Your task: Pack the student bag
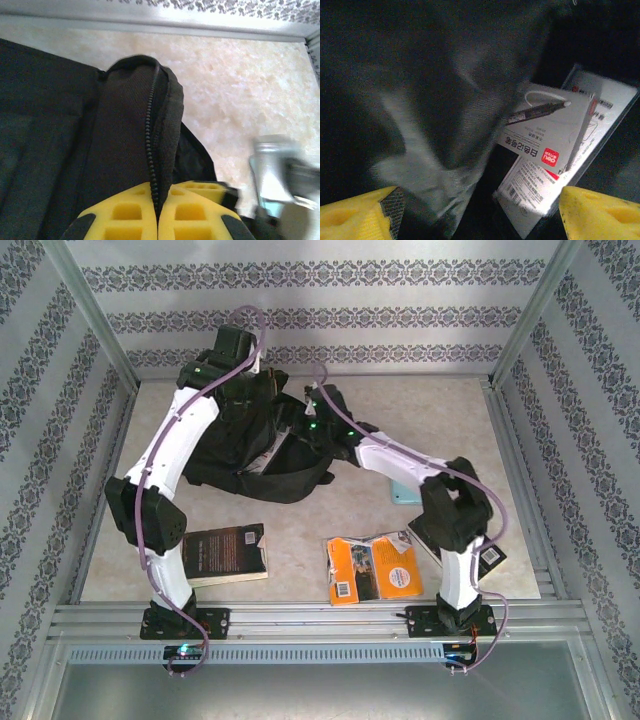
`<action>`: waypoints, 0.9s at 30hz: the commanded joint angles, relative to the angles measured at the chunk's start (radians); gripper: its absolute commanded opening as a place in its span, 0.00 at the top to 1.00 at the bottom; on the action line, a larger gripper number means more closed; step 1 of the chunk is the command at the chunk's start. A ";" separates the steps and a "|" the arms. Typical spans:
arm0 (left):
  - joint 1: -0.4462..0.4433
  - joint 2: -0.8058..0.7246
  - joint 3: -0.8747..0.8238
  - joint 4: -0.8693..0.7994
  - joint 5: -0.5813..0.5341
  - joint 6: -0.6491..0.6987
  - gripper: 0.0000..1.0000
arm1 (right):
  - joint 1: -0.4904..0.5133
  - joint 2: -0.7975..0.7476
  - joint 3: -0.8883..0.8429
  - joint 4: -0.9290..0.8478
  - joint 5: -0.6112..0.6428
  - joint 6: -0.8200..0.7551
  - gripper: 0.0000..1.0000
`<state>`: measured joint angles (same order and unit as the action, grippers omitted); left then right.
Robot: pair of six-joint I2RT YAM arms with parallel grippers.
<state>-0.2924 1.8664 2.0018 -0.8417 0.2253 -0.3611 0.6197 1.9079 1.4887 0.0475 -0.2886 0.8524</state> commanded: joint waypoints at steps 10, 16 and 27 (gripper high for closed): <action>-0.054 0.007 -0.200 0.157 0.097 -0.039 0.65 | -0.045 -0.548 -0.403 -0.345 0.166 -0.289 0.02; -0.074 -0.111 -0.308 0.184 0.077 -0.045 0.42 | 0.019 -0.636 -0.453 -0.707 0.345 -0.306 0.48; -0.130 -0.231 -0.411 0.222 0.042 -0.033 0.35 | 0.164 -0.439 -0.704 -0.729 0.145 -0.190 0.87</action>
<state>-0.4248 1.6485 1.6150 -0.6548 0.2909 -0.4011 0.7609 1.4265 0.7959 -0.6792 -0.0814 0.6353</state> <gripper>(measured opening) 0.651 0.130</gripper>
